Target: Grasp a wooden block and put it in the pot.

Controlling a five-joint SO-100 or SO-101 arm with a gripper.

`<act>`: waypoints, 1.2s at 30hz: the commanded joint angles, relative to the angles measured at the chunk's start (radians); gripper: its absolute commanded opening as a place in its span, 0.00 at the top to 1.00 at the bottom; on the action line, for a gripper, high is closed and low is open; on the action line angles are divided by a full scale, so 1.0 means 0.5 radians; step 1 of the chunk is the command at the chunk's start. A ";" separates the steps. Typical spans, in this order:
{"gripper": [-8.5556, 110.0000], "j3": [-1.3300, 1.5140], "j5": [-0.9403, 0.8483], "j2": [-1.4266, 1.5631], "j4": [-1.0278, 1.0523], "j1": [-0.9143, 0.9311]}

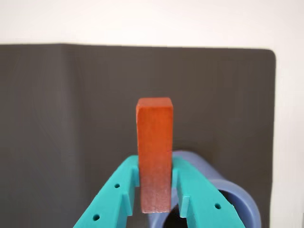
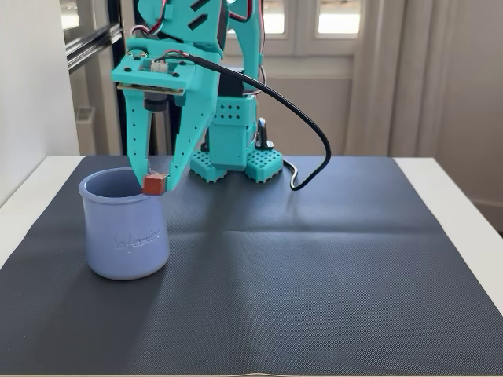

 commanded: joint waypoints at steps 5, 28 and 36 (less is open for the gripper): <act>0.92 0.156 -0.202 0.282 -0.009 0.172; 0.91 0.819 -0.491 0.868 -0.009 0.380; 0.80 0.813 -0.497 0.874 -0.021 0.371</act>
